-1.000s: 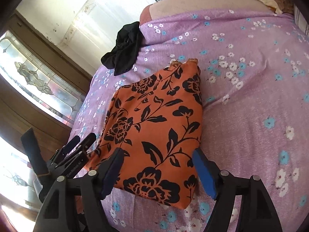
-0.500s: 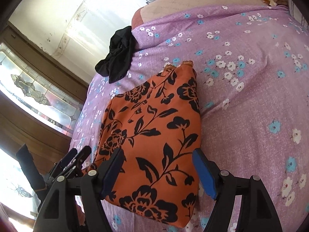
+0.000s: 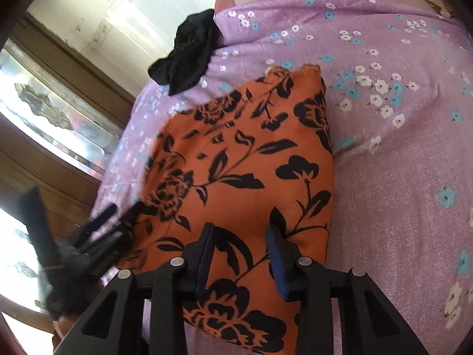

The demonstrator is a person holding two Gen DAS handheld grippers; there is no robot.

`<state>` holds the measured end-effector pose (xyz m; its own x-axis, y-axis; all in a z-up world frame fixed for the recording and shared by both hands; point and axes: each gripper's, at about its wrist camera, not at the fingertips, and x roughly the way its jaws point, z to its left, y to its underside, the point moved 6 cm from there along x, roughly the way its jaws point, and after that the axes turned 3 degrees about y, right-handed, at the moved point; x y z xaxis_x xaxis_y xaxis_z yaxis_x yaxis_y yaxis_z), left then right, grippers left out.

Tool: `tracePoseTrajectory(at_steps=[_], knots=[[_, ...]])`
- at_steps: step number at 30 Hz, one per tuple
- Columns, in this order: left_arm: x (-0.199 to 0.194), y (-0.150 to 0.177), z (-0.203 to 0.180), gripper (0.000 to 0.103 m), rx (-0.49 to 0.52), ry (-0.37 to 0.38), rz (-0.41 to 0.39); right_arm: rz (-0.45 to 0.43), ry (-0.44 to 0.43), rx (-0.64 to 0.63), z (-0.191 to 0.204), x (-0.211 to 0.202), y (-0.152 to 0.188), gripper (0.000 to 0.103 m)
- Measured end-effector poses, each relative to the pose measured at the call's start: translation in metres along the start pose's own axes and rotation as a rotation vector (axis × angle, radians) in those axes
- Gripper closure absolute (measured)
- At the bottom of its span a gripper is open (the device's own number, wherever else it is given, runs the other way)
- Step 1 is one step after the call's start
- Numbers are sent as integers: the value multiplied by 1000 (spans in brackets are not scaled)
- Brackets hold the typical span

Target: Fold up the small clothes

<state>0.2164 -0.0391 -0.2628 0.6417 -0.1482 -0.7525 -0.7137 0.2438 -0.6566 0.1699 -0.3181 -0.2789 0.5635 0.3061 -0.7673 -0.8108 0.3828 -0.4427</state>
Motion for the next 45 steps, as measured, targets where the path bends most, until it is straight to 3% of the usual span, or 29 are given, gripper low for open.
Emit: tracePoseTrajectory(at_steps=[1,6,18,22,26,30,34,39,43,45], knots=[[-1,0,1,33,1,-5,-5,0,-12,18,-3,-2,-1,62],[-2,-1,2,33,6,-15,-17,-78,-43,61,-11,-23,-13,37],[-1,-7,13,33,22,-59,-19,-66,12,155,-61,-25,-30,37],[5,-11,15,33,19,-49,0,-51,-6,168,-67,-24,-32,37],[13,-15,20,25,26,-54,2,-16,-48,180,-66,-17,-32,37],[31,-12,24,22,-14,64,82,36,-91,187,-64,-3,-31,37],[47,-11,38,22,-137,223,174,85,-132,216,-63,17,-32,37],[60,-2,34,22,-194,356,267,137,-156,238,-59,42,-30,29],[71,3,28,22,-279,466,325,98,-192,245,-54,50,-32,24],[69,4,19,24,-268,509,325,67,-182,221,-48,53,-31,26]])
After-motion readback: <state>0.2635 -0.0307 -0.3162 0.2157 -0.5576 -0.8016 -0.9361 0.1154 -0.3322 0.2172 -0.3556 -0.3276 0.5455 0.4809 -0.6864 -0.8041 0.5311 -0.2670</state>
